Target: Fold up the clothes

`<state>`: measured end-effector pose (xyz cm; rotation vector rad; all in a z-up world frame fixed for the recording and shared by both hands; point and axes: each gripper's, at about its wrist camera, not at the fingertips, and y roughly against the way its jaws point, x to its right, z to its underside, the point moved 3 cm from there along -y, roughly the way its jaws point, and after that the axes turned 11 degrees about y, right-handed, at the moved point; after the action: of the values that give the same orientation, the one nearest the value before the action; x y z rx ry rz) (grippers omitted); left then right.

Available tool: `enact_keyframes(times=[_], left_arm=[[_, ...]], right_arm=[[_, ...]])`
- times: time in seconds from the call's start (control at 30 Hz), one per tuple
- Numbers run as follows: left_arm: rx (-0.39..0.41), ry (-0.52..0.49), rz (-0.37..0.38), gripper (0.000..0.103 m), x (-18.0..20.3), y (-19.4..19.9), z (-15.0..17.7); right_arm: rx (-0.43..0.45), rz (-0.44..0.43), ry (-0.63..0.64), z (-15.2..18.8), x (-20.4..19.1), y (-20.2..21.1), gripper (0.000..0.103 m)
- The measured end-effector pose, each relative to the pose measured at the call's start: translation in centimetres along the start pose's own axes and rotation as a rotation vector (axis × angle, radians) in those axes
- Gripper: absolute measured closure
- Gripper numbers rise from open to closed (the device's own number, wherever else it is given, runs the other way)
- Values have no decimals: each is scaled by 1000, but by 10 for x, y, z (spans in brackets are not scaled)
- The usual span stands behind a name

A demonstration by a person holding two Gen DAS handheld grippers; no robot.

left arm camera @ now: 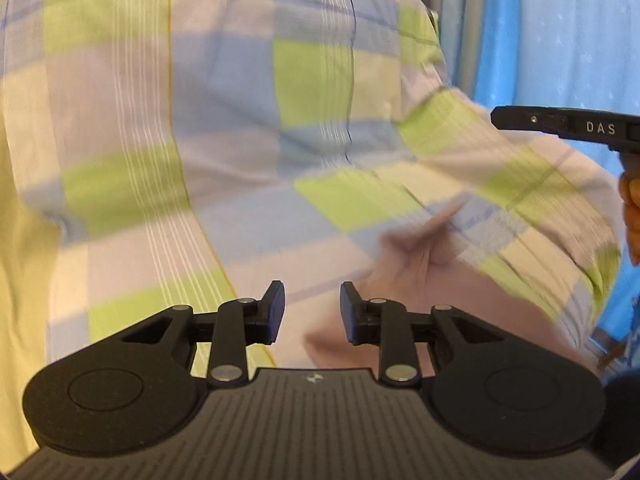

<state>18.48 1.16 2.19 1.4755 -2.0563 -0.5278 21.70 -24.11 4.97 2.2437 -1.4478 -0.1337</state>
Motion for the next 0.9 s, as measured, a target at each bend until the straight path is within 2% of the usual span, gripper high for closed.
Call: enact_keyframes(times=[0.1, 0.17, 0.23, 0.33, 0.4, 0.47, 0.53, 0.63, 0.87, 0.9], left_arm=[[-66, -38, 53, 71, 18, -5, 23], [-112, -76, 114, 68, 35, -12, 35], [-152, -155, 186, 61, 58, -11, 48], [-202, -323, 272, 56, 95, 5, 80], [-236, -423, 290, 55, 113, 12, 101], [-277, -487, 276, 55, 126, 13, 121], [-303, -537, 248, 59, 131, 10, 136], [-313, -559, 189, 103, 130, 7, 139], [-206, -470, 72, 103, 87, 33, 98], [-193, -455, 49, 103, 78, 38, 94]], right_arm=[[-93, -25, -45, 43, 7, 6, 59], [-153, -47, -77, 69, 11, 12, 59], [-198, -92, -63, 90, 7, 25, 59], [-261, -169, 96, 114, -12, 48, 59], [-310, -200, 215, 127, -24, 59, 60], [-354, -217, 315, 139, -35, 69, 60], [-393, -240, 346, 146, -41, 69, 60], [-436, -259, 357, 152, -47, 64, 55], [-486, -325, 277, 155, -52, 43, 55], [-490, -340, 258, 155, -54, 40, 60]])
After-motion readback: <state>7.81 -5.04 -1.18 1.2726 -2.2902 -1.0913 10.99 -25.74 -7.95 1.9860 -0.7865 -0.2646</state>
